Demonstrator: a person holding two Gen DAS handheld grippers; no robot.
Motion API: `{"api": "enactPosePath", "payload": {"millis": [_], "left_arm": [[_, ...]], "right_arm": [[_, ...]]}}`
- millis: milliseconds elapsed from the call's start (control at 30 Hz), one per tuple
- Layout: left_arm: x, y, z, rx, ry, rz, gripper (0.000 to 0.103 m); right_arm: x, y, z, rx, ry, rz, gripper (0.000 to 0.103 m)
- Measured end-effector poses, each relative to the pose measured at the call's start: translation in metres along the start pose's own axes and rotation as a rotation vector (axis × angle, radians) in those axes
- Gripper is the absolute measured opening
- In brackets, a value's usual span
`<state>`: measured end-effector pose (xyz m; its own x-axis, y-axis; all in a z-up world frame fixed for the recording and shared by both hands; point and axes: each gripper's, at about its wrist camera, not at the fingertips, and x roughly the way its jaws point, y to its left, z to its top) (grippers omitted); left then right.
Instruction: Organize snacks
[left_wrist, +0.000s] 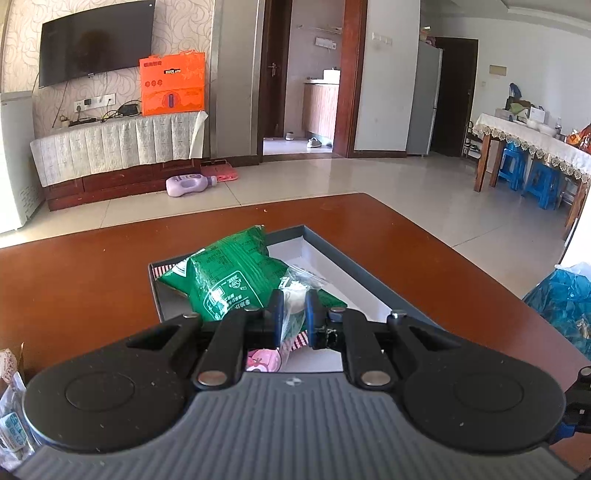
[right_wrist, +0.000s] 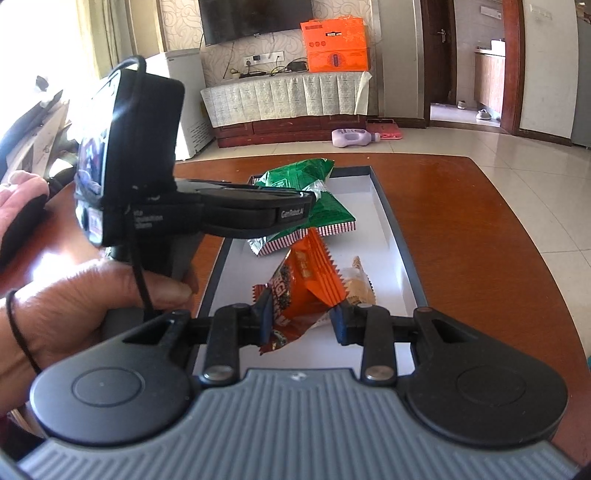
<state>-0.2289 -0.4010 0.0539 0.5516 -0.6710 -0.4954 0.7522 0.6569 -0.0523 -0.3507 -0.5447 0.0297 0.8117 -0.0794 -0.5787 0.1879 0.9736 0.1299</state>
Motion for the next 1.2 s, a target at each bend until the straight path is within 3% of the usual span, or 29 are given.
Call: {"api": "enactPosePath", "payload": {"millis": [600, 700, 767, 933, 1067, 1200], "left_arm": [[0.001, 0.007, 0.002, 0.009, 0.001, -0.019, 0.016], [-0.002, 0.010, 0.001, 0.007, -0.002, -0.023, 0.033], [-0.004, 0.011, 0.001, 0.015, -0.012, -0.016, 0.055], [-0.009, 0.012, 0.000, 0.031, -0.029, -0.016, 0.056], [-0.010, 0.013, -0.002, 0.026, -0.027, -0.009, 0.066], [-0.012, 0.010, -0.001, 0.025, -0.033, -0.008, 0.069]], "right_arm": [[0.011, 0.000, 0.002, 0.014, 0.003, -0.024, 0.035], [0.014, 0.000, 0.004, 0.018, -0.004, -0.036, 0.035], [0.017, 0.000, 0.005, 0.021, -0.008, -0.044, 0.035], [0.021, 0.003, 0.004, 0.007, 0.006, -0.047, 0.035], [0.022, 0.006, 0.003, -0.008, 0.016, -0.051, 0.035], [0.021, 0.005, 0.000, -0.010, 0.026, -0.073, 0.036]]}}
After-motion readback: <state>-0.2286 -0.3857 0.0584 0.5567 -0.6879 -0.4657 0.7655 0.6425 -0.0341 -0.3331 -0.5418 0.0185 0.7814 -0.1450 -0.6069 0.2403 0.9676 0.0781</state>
